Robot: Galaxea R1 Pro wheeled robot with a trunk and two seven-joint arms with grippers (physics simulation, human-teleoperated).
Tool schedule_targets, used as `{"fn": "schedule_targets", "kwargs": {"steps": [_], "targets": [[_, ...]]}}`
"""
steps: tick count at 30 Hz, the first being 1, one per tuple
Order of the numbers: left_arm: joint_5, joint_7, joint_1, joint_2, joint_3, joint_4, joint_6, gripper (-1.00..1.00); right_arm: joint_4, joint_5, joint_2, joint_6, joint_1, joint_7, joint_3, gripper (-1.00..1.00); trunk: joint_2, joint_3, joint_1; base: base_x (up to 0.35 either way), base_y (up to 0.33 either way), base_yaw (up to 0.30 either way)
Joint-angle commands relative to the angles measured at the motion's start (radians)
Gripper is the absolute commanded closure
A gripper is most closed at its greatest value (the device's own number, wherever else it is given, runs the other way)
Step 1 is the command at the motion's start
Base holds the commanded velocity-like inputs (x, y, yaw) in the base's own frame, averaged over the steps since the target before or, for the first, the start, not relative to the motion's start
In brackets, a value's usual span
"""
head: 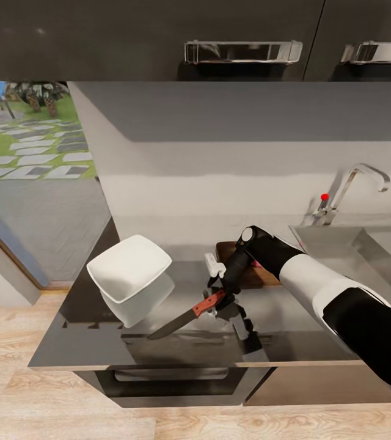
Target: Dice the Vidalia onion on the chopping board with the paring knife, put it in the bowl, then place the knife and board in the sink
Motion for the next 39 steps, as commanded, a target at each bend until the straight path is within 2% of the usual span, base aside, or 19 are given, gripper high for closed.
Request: {"fn": "schedule_targets", "kwargs": {"steps": [1,2,24,31,39], "targets": [[0.006,0.001,-0.002,0.000,-0.004,0.003,-0.004,-1.00,0.016,0.006,0.000,0.009,0.032,0.001,0.012,-1.00,0.000,-0.001,0.000,0.000,0.000,0.000],[0.006,0.002,-0.002,0.000,-0.004,0.003,-0.004,-1.00,0.017,0.006,0.000,0.010,0.032,0.000,0.012,1.00,0.000,-0.001,0.000,0.000,0.000,0.000],[0.006,0.001,-0.002,0.000,-0.004,0.004,-0.004,-1.00,0.015,0.008,0.013,0.011,0.032,-0.003,0.013,1.00,0.000,-0.001,0.000,0.000,0.000,0.000],[0.006,0.001,-0.002,0.000,-0.003,0.003,-0.005,-1.00,0.015,0.007,0.016,0.017,0.032,-0.055,0.014,1.00,0.000,-0.001,0.000,0.000,0.000,0.000],[0.006,0.001,-0.002,0.000,-0.003,0.003,-0.004,-1.00,0.015,0.008,0.029,0.020,0.032,-0.064,0.014,1.00,0.000,0.006,0.000,0.000,0.000,0.000]]}}
